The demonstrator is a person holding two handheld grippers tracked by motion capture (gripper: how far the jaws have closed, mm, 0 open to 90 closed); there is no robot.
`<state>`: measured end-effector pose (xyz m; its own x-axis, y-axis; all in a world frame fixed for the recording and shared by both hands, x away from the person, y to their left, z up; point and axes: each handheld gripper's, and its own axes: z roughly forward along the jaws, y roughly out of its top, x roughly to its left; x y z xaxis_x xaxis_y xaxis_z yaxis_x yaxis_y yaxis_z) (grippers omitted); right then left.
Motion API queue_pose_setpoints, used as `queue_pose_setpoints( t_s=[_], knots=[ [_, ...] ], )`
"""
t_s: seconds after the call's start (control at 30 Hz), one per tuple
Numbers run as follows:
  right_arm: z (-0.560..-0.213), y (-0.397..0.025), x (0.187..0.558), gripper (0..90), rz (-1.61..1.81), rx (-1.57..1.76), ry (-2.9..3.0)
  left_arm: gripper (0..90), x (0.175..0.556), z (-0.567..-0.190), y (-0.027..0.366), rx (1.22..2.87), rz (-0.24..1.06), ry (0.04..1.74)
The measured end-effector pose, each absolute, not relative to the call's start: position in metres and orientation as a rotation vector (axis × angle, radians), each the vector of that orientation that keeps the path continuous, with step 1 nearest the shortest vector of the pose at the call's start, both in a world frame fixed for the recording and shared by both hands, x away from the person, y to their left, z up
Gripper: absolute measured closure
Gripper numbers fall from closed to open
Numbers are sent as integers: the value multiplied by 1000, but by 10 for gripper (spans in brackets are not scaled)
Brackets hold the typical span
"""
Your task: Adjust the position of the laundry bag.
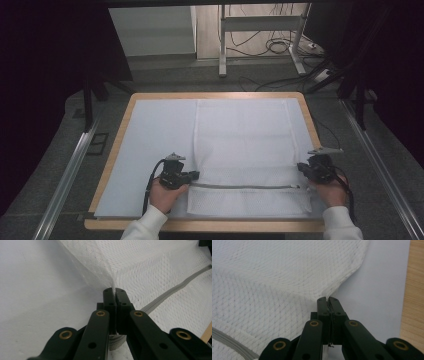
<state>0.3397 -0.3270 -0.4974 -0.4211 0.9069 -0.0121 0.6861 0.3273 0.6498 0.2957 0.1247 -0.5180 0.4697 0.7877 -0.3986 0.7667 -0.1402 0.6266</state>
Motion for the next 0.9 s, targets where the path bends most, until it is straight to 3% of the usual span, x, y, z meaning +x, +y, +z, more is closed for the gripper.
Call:
queue_pose_setpoints(
  t_s=[0.9],
  knots=[
    [-497, -306, 343, 872, 848, 1390, 2226, 893, 297, -515, 150, 1885, 45, 1324]
  ],
)
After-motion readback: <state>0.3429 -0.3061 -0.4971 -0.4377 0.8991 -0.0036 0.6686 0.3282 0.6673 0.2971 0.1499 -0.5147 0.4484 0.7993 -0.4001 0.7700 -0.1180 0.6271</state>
